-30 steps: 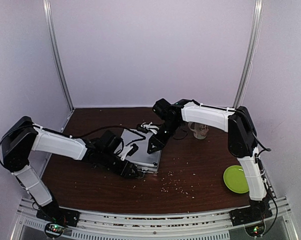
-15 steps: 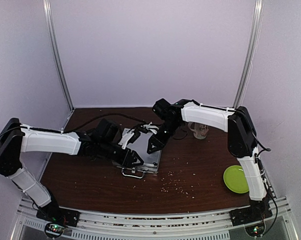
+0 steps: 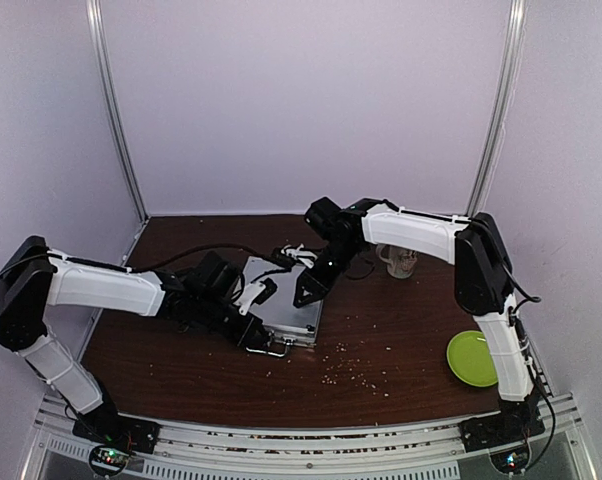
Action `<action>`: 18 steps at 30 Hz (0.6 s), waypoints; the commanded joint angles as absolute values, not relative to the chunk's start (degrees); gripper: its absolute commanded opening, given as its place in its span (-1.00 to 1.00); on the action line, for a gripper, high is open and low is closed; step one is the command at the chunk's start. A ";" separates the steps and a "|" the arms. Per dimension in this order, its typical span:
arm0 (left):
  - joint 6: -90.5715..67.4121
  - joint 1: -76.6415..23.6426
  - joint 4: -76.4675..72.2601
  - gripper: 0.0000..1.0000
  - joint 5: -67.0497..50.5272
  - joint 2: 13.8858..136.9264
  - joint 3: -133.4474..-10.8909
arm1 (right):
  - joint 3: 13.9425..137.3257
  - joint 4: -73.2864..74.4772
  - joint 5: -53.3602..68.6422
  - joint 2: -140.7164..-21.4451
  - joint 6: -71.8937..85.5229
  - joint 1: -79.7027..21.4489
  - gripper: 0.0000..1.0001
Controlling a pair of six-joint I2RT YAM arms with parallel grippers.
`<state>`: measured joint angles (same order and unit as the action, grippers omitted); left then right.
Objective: Pack up texas hold em set
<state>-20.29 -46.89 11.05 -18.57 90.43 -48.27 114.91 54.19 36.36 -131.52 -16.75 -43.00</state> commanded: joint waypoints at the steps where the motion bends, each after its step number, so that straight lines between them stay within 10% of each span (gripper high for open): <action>1: -19.09 -47.20 11.95 -1.00 -15.46 93.04 -49.80 | 113.53 57.60 33.97 -136.23 -16.99 -43.51 -0.42; 18: -19.47 -47.36 9.62 -1.00 -13.23 97.67 -50.65 | 113.99 57.92 34.30 -137.65 -16.98 -43.51 -0.42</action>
<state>-19.94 -47.00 11.64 -15.09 96.38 -49.25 115.74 54.26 37.36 -132.29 -16.75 -42.98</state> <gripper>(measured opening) 0.010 0.292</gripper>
